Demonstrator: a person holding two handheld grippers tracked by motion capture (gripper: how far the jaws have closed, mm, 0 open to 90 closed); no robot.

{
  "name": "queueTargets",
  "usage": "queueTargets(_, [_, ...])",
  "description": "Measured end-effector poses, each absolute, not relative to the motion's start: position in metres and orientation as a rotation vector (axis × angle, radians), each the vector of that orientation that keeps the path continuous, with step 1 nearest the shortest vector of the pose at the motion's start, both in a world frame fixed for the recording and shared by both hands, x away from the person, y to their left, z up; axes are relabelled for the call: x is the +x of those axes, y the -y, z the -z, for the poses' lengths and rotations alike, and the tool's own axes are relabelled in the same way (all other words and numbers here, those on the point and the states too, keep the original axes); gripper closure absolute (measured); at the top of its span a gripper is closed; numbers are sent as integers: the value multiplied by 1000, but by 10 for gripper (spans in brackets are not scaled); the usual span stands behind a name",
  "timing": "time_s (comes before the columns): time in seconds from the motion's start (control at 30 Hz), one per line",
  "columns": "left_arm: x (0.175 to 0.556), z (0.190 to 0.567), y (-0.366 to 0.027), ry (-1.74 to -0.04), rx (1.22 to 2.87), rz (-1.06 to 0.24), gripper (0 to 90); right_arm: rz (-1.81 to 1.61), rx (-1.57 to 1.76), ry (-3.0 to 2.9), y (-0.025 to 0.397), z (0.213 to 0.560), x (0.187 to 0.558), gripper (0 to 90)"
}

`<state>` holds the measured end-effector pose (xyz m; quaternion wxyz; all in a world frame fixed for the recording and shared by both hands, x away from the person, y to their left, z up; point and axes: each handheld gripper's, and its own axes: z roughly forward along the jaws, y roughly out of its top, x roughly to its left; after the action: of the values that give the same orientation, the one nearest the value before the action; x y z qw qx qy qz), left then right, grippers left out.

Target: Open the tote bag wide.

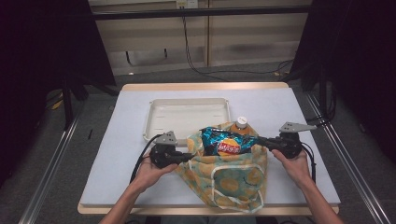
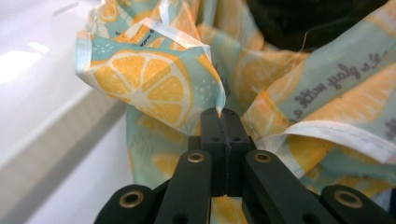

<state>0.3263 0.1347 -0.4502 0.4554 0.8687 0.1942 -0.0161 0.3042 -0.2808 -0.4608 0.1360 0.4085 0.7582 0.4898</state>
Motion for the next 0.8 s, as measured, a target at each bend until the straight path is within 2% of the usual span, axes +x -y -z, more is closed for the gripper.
queueTargets(0.53, [327, 463, -129, -534, 2133, 55, 894, -1219, 1263, -2324, 276, 485, 316, 900])
queueTargets(0.57, [327, 462, -130, -531, 2125, 52, 841, -1224, 1248, -2313, 276, 482, 316, 897])
queueTargets(0.6, [326, 458, -132, -540, 2111, 33, 799, -1243, 1249, -2297, 278, 479, 315, 866])
queueTargets(0.63, [326, 458, -132, -540, 2111, 33, 792, -1243, 1249, -2297, 278, 479, 315, 866])
queueTargets(0.67, [324, 453, -136, -534, 2075, 33, 792, -1269, 1233, -2266, 280, 473, 311, 796])
queueTargets(0.7, [324, 453, -136, -534, 2075, 33, 784, -1269, 1233, -2266, 280, 473, 311, 796])
queueTargets(0.73, [323, 449, -138, -529, 2059, 28, 784, -1281, 1232, -2245, 282, 469, 309, 769])
queueTargets(0.77, [321, 444, -141, -529, 2043, 18, 759, -1324, 1226, -2208, 285, 460, 302, 701])
queueTargets(0.8, [319, 440, -142, -529, 2027, 15, 742, -1333, 1221, -2197, 286, 456, 300, 694])
